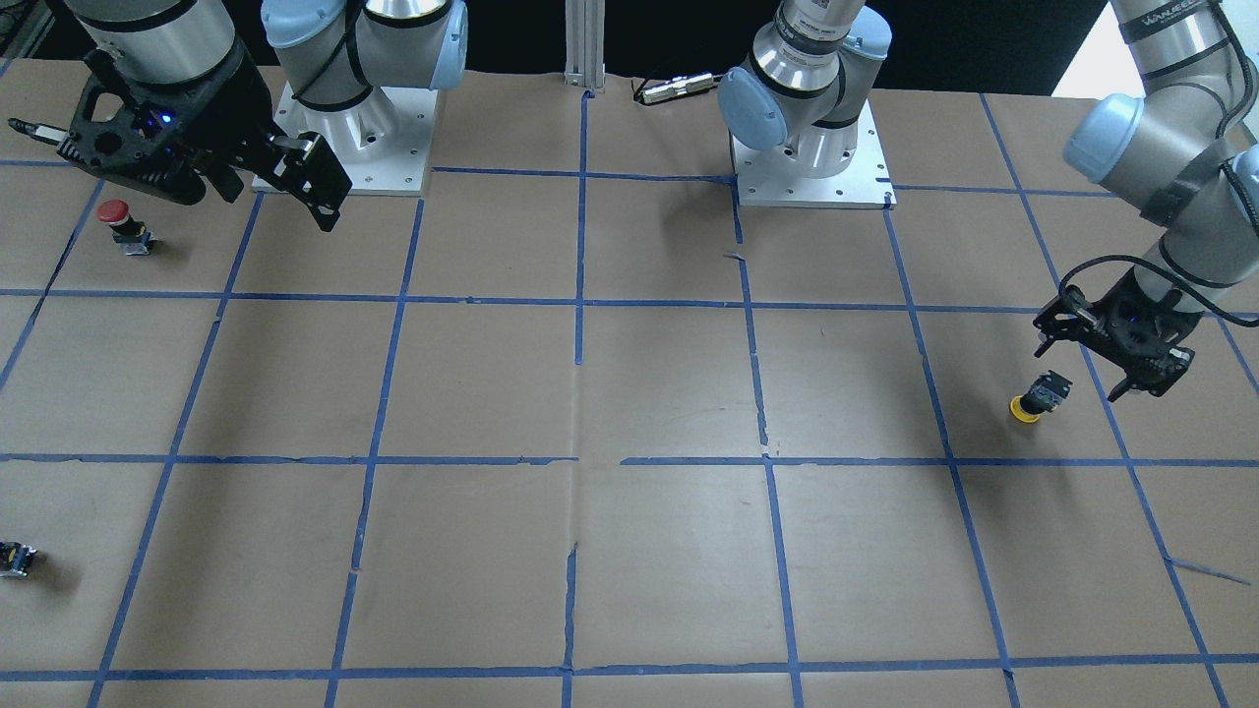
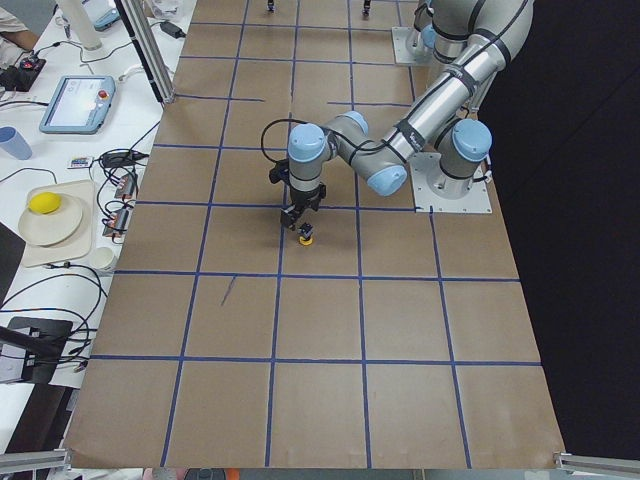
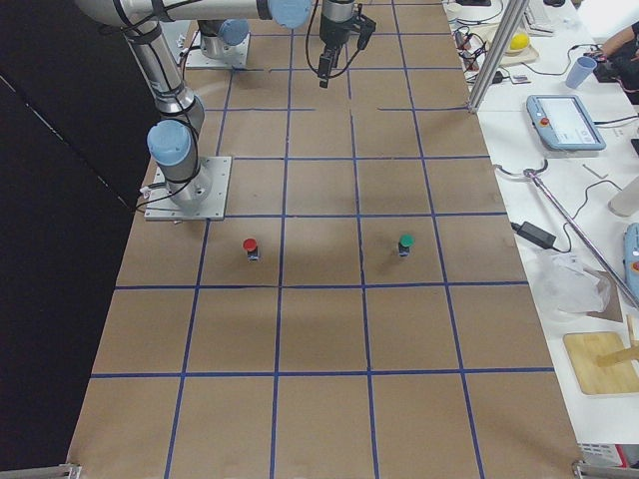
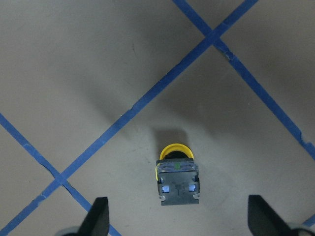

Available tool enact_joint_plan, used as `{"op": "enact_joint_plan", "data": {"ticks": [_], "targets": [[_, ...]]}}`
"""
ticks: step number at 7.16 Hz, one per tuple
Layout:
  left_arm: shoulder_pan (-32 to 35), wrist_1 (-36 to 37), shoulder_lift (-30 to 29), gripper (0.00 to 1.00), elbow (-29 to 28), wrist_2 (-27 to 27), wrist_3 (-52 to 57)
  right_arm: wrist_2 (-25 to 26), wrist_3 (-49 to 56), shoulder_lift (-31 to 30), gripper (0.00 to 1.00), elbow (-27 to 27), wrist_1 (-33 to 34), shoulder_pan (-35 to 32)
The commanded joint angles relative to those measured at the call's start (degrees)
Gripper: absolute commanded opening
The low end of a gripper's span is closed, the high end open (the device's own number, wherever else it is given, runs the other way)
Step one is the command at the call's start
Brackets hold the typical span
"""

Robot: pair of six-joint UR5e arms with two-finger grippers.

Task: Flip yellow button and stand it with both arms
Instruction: 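Close the left gripper on the black base of the yellow button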

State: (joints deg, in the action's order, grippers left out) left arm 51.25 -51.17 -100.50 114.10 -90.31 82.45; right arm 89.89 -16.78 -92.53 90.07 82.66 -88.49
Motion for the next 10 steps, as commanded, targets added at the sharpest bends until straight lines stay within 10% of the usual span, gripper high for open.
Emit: {"op": "enact_joint_plan", "data": {"ticks": [1,10], "targets": [[-0.2,4.8,-1.1,0.98,1.5,0.2,4.4,-0.3,0.0,0.1,1.00,0.0,0.0,0.0],[-1.8,4.8,-4.4,0.97,2.6,2.1,4.4,-3.8,-3.7,0.2,1.00,-0.2,0.6,0.8]]}}
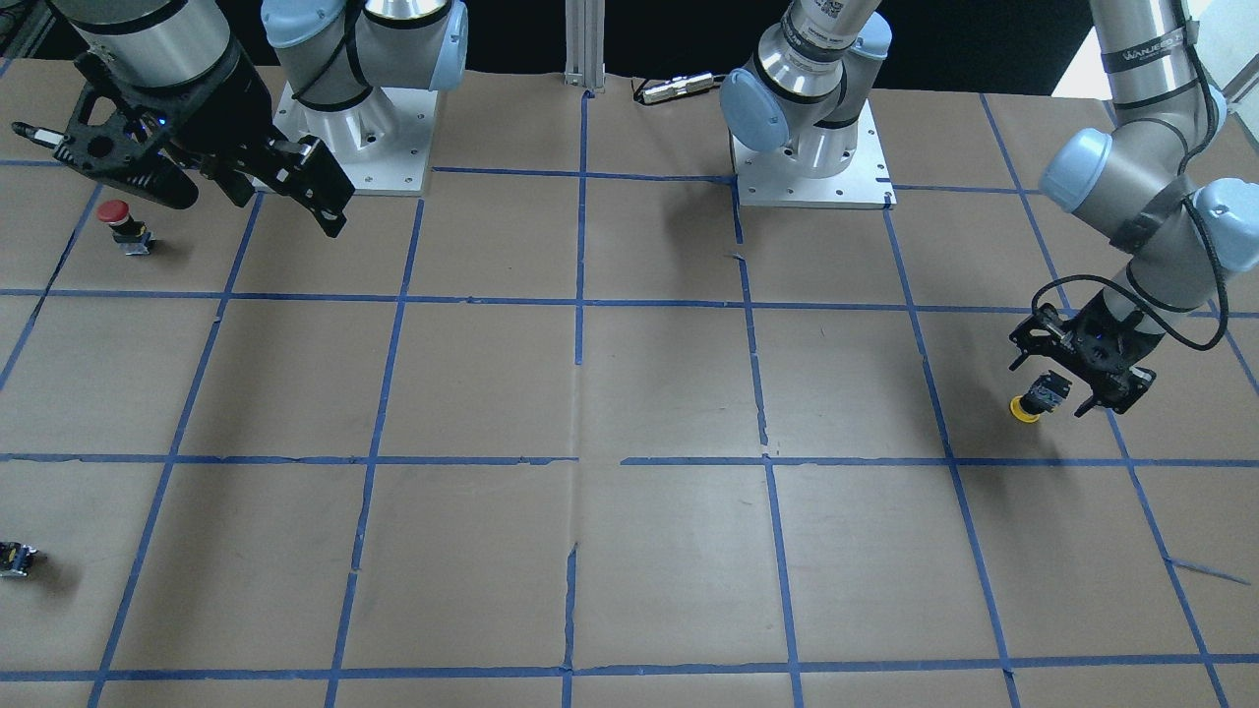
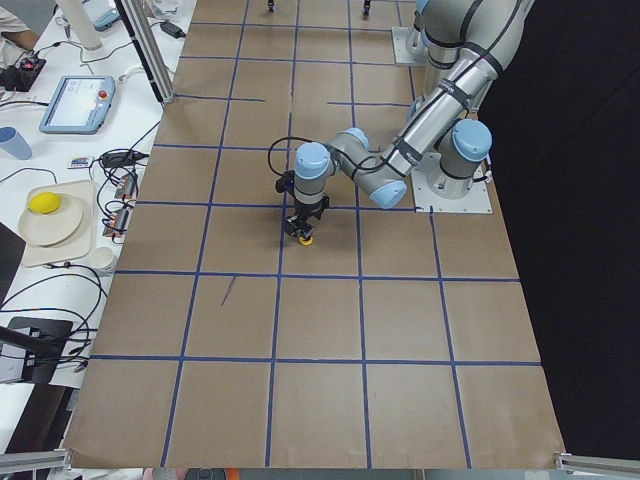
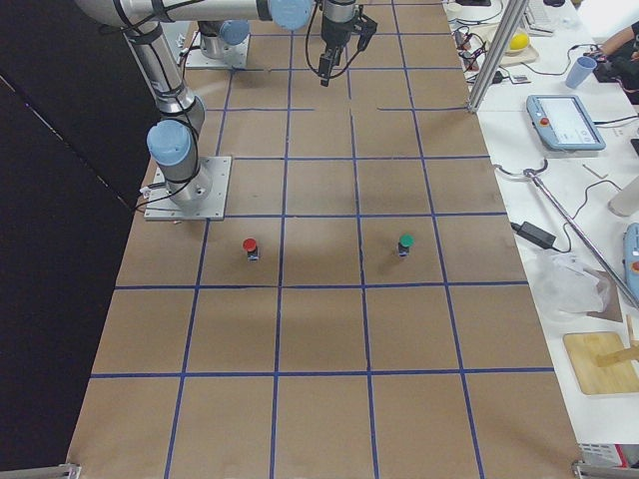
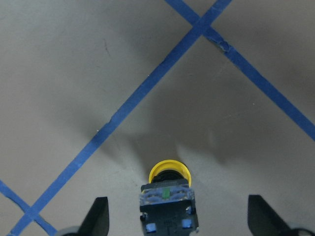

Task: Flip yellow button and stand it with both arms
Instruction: 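Close the left gripper on the black base of the yellow button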

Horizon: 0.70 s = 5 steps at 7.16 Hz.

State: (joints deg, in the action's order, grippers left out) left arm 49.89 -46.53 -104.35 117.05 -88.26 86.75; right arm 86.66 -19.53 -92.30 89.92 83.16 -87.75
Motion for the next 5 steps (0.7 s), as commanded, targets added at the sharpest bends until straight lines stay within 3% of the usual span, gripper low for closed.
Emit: {"op": "enact_joint_plan", "data": {"ticks": [1,2,3,4,5], "targets": [[-0.5,0.3,-0.5,0.95,0.1,-0.1,0.0,-0.4,-1.0,0.0,1.00,0.1,0.0,0.0],[-0.5,0.2,-0.3,0.90,0.2,-0.2,-0.1,-0.3,-1.0,0.0,1.00,0.1,0.1,0.0],[-0.5,0.3,-0.3,0.74,0.0,-0.1,0.2,-0.4,-1.0,0.0,1.00,0.1,0.2,0.0],[-0.5,0.8,-0.2,0.44,-0.2,-0.2,0.3,-0.4,-1.0,0.1,1.00,0.1,0.2,0.0],[-0.5,0.9,-0.4,0.27,-0.2,-0.1,0.3,-0.4,-1.0,0.1,1.00,0.1,0.1,0.0]]}}
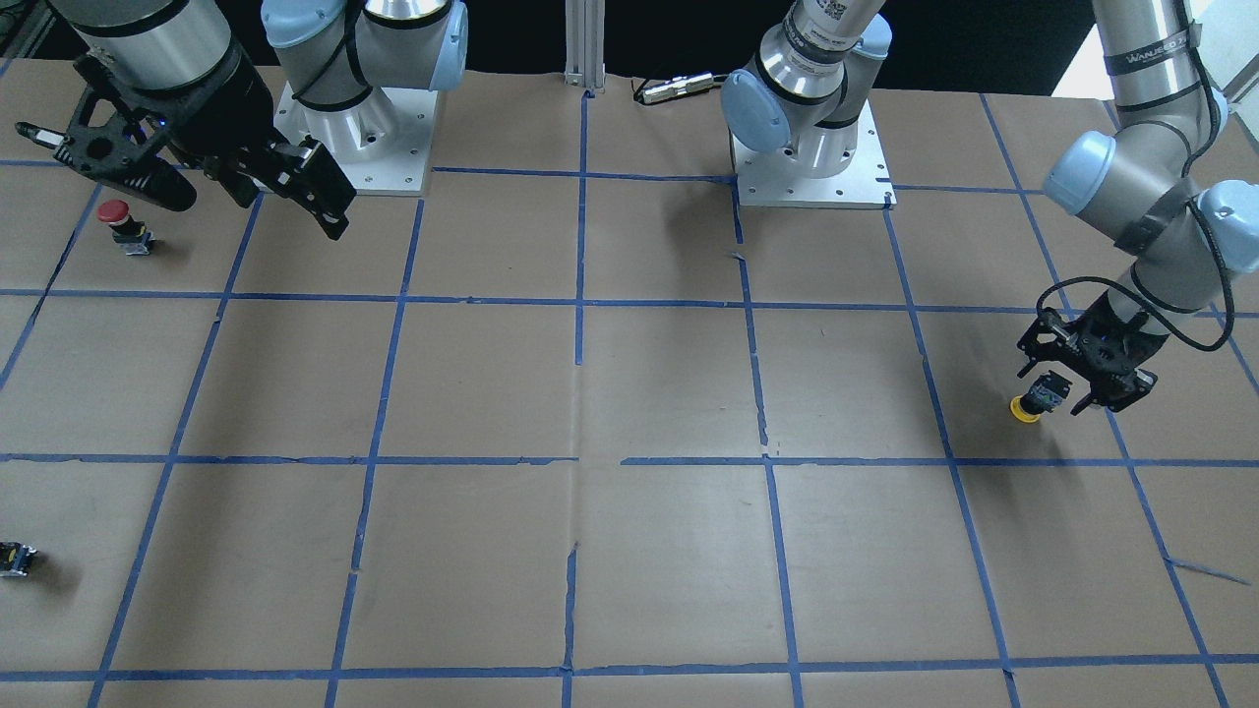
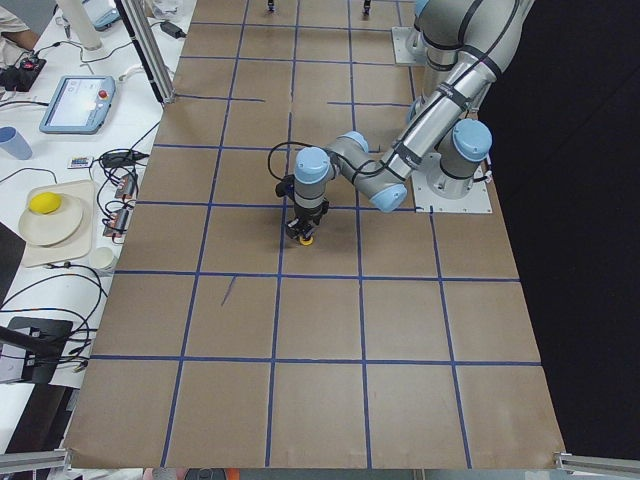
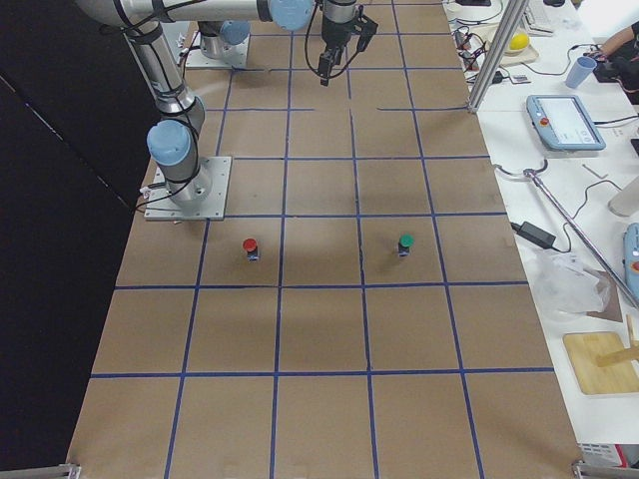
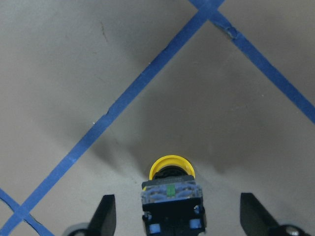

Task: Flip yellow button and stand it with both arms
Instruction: 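Close the left gripper on the black base of the yellow button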

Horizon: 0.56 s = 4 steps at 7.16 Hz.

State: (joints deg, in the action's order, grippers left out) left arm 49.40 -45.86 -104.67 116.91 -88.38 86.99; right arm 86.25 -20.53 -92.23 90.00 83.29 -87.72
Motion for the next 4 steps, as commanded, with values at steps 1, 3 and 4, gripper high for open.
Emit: {"op": "enact_joint_plan", "data": {"ticks": [1,3,4], "targets": [[0.0,0.3,-0.3,0.17,-0.1,0.0,0.2,0.0,-0.2,0.0,1.00,0.0,-0.1,-0.1],[0.8,-0.4,0.9,0.14,-1.9,0.7,0.1,0.1,-0.1,0.1,1.00,0.1,-0.1,-0.1],[2.4,-5.4,1.8,0.13,-4.9,0.8,-0.8,0.1,-0.2,0.1,1.00,0.1,-0.1,-0.1]]}}
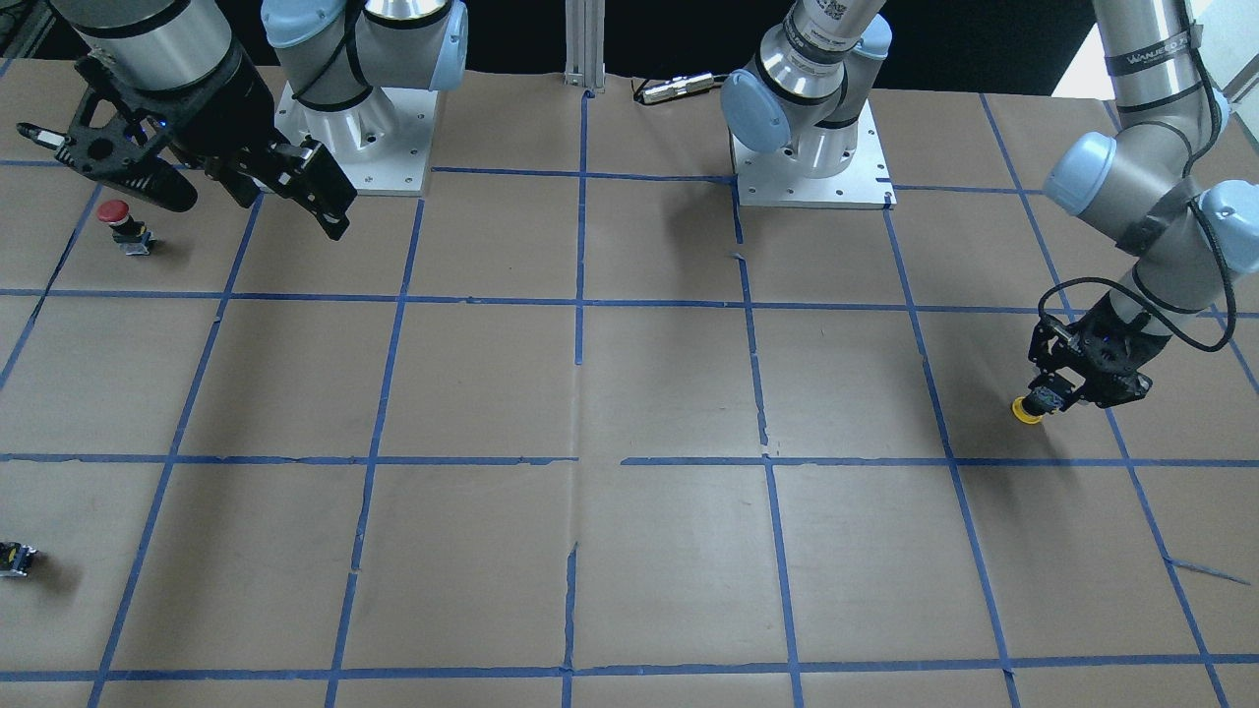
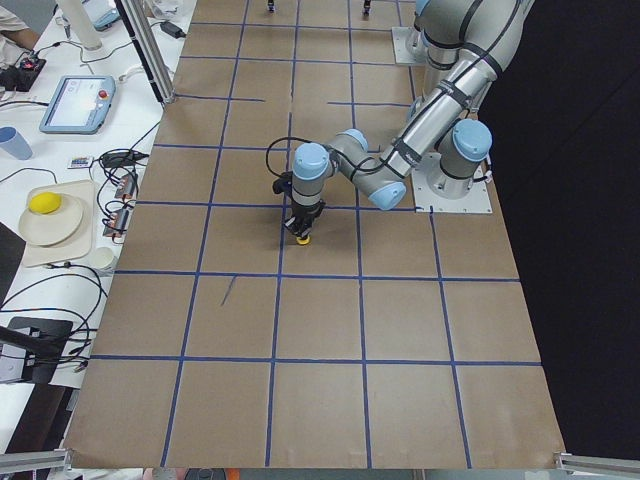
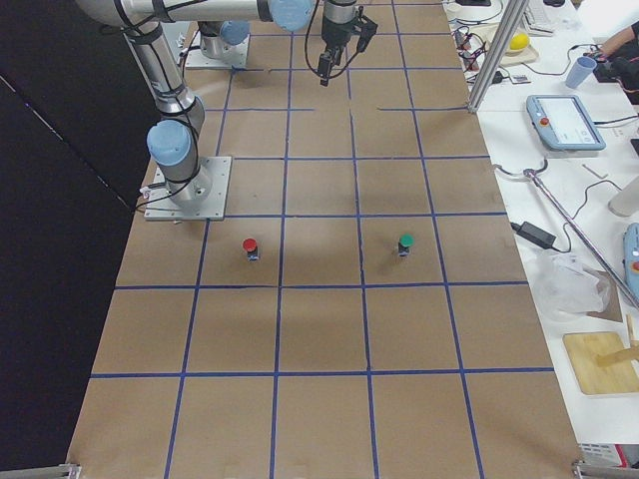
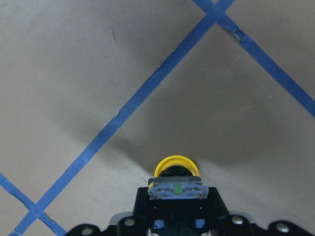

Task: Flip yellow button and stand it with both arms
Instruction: 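Close the left gripper on the black base of the yellow button, then lift the yellow button with the left gripper toward the right gripper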

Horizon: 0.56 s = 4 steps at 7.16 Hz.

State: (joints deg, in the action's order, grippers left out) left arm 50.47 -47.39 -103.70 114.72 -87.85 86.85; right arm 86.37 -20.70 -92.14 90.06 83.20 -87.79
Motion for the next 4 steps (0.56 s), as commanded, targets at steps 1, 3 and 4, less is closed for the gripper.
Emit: {"op": "enact_joint_plan", "data": {"ticks": [1,3,4], "targets": [[4.3,-11.9,3.2,0.13,-6.0,2.7,-2.6,-0.1,-0.7,0.0,1.00,-0.1,0.1,0.2],[12.1,-25.9,6.7,0.13,-11.2,9.7,-16.6,-5.0,-6.9,0.0,1.00,-0.2,-0.1,1.0],[17.9,-28.9,7.8,0.13,-12.9,13.6,-26.3,-12.8,-11.9,0.0,1.00,-0.1,-0.1,3.0]]}}
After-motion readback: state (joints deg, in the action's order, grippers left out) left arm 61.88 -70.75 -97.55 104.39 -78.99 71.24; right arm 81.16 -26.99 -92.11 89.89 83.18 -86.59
